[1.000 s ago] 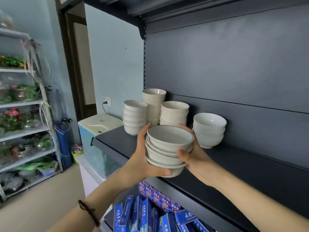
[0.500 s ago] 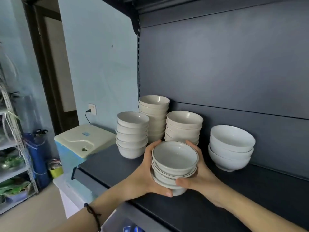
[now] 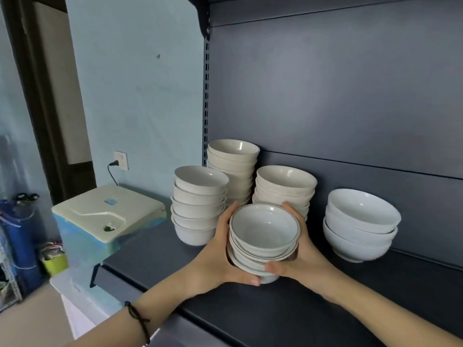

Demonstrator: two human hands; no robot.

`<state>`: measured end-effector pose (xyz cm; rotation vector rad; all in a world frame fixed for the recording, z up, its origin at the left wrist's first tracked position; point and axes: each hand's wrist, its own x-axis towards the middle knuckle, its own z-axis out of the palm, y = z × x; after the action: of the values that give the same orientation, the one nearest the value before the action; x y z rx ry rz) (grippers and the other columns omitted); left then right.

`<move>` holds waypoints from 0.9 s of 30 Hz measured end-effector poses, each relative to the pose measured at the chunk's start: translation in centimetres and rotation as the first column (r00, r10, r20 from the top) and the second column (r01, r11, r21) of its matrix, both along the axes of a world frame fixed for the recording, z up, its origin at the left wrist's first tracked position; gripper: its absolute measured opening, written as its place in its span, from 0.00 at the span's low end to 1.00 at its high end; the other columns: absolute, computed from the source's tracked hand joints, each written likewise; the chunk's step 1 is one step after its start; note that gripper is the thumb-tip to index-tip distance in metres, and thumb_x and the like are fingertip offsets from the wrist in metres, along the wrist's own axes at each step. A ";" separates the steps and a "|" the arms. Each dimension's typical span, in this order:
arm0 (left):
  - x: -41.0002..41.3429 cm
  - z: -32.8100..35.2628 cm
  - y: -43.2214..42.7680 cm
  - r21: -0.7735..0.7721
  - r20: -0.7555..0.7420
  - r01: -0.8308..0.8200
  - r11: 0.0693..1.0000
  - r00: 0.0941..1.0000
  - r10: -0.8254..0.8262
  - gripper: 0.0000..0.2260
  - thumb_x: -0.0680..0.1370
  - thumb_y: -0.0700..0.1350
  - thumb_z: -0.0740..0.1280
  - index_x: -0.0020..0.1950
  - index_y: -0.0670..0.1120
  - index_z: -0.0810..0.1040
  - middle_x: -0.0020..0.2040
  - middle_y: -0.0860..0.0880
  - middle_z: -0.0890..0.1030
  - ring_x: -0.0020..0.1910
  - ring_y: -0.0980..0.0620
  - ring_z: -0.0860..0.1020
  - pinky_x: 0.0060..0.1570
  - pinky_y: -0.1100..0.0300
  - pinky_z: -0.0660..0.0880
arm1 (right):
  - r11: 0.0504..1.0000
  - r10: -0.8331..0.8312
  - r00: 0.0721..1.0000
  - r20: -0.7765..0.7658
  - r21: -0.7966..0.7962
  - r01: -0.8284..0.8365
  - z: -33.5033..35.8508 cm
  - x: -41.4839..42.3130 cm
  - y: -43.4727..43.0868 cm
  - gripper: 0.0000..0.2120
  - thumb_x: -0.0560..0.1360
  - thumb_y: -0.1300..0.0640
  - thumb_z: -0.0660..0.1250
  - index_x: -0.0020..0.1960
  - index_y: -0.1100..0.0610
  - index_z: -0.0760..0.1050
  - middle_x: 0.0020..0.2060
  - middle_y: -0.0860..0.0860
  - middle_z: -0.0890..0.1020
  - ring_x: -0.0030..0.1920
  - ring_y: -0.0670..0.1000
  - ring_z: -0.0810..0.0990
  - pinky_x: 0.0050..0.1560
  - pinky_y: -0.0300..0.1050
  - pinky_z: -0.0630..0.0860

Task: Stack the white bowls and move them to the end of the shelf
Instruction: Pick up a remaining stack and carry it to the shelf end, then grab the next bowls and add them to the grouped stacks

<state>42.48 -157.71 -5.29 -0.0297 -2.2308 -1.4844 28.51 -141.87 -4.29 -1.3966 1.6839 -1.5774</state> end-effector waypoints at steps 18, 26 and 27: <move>0.8 -0.8 -0.4 0.014 -0.131 -0.015 1.000 0.991 0.016 0.49 0.62 0.50 0.81 0.74 0.60 0.55 0.72 0.60 0.66 0.73 0.60 0.65 0.72 0.56 0.66 | 0.899 -0.439 0.897 -0.061 -0.009 0.439 -0.4 5.5 0.7 0.42 0.66 0.49 0.77 0.72 0.41 0.56 0.65 0.41 0.70 0.63 0.42 0.75 0.52 0.30 0.76; 2.4 -1.1 -0.9 -0.186 -0.254 -0.139 0.973 0.963 0.089 0.40 0.68 0.38 0.76 0.74 0.54 0.60 0.71 0.53 0.66 0.70 0.62 0.63 0.73 0.62 0.61 | 0.644 -0.761 0.647 -0.036 0.079 0.761 0.0 10.4 5.6 0.20 0.71 0.48 0.72 0.62 0.49 0.74 0.54 0.50 0.79 0.53 0.52 0.82 0.58 0.49 0.79; 2.9 -1.1 -0.9 -0.206 -0.297 -0.184 0.961 0.948 0.118 0.38 0.69 0.37 0.76 0.72 0.55 0.62 0.68 0.53 0.68 0.67 0.65 0.64 0.71 0.67 0.61 | 0.588 -0.801 0.592 -0.096 0.066 0.806 0.0 11.0 6.9 0.13 0.73 0.52 0.73 0.57 0.48 0.77 0.52 0.49 0.80 0.51 0.51 0.82 0.55 0.44 0.79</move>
<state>45.33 -158.62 -6.42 -0.1313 -2.1069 -1.0601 39.51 -134.94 -4.30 -0.5842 2.6183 -1.8271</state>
